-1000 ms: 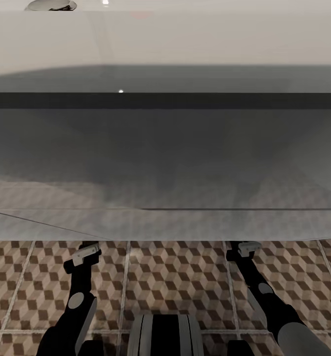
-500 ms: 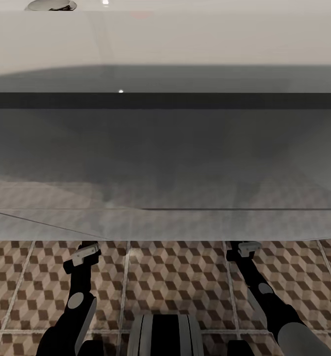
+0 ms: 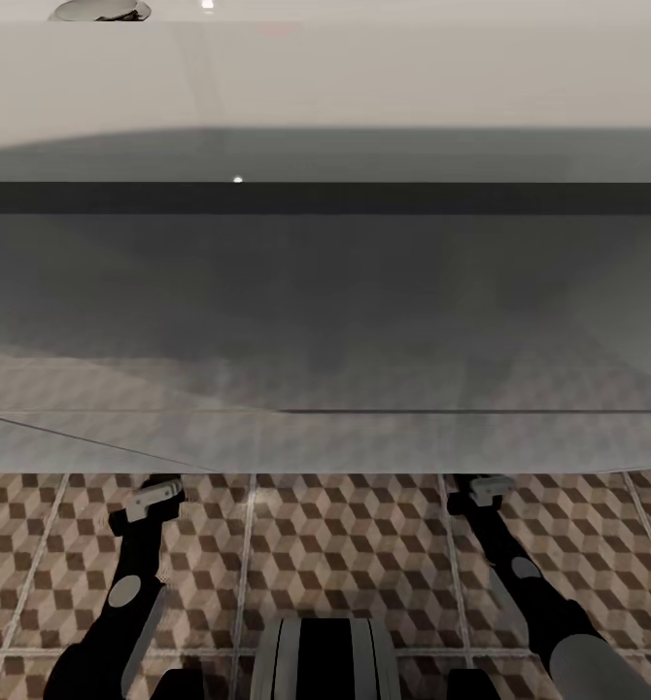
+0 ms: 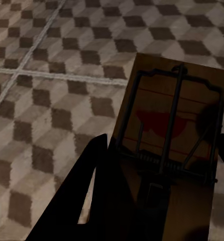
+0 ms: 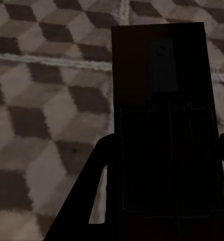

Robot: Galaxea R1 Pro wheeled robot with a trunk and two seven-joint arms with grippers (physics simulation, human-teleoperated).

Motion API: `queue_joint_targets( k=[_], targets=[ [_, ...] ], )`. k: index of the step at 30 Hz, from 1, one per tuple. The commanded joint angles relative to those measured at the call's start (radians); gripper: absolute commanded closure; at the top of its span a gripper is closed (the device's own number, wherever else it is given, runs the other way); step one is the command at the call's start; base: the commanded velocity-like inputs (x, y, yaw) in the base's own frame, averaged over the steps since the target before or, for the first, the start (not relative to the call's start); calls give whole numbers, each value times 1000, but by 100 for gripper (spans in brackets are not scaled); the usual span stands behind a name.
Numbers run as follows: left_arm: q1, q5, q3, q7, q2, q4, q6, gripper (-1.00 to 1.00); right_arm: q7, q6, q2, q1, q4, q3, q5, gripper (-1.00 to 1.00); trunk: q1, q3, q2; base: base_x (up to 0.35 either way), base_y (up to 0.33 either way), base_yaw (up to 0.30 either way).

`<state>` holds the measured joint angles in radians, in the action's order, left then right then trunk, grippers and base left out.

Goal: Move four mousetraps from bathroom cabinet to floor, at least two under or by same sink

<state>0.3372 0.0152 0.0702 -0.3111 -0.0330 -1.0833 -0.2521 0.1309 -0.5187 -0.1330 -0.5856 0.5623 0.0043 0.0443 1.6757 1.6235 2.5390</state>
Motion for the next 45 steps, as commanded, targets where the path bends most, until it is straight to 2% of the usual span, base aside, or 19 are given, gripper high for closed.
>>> queue_joint_targets(
  k=[1, 5, 9, 18, 23, 34, 39, 45],
  targets=[
    [0, 26, -2, -1, -14, 1, -3, 100, 8, -3, -5, 0, -1, 0, 7, 100, 0, 0, 0, 0, 0, 0],
    [0, 94, -2, 13, -48, 2, -3, 100, 9, -3, -16, 0, -1, 0, 9, 100, 0, 0, 0, 0, 0, 0],
    [0, 112, -3, 25, -57, 8, -3, 100, 9, -3, -18, 0, -1, 0, 9, 100, 0, 0, 0, 0, 0, 0],
    [0, 117, -3, 119, -59, 19, 11, 100, 9, -4, -18, 0, -1, 0, 9, 100, 0, 0, 0, 0, 0, 0],
    [0, 121, -2, 157, -60, 20, 68, 100, 9, -3, -18, 0, -1, 0, 9, 100, 0, 0, 0, 0, 0, 0],
    [2, 122, -3, 164, -59, 18, 82, 100, 2, -3, -19, 0, -15, 0, 8, 100, 0, 0, 0, 0, 0, 0],
    [10, 125, -3, 165, -57, 13, 82, 100, 7, -2, -43, 0, -44, -1, 10, 100, 0, 0, 0, 0, 0, 0],
    [14, 127, -3, 165, -53, -32, 82, 100, 9, -1, -48, 0, -60, -1, 12, 100, 0, 0, 0, 0, 0, 0]
  ],
)
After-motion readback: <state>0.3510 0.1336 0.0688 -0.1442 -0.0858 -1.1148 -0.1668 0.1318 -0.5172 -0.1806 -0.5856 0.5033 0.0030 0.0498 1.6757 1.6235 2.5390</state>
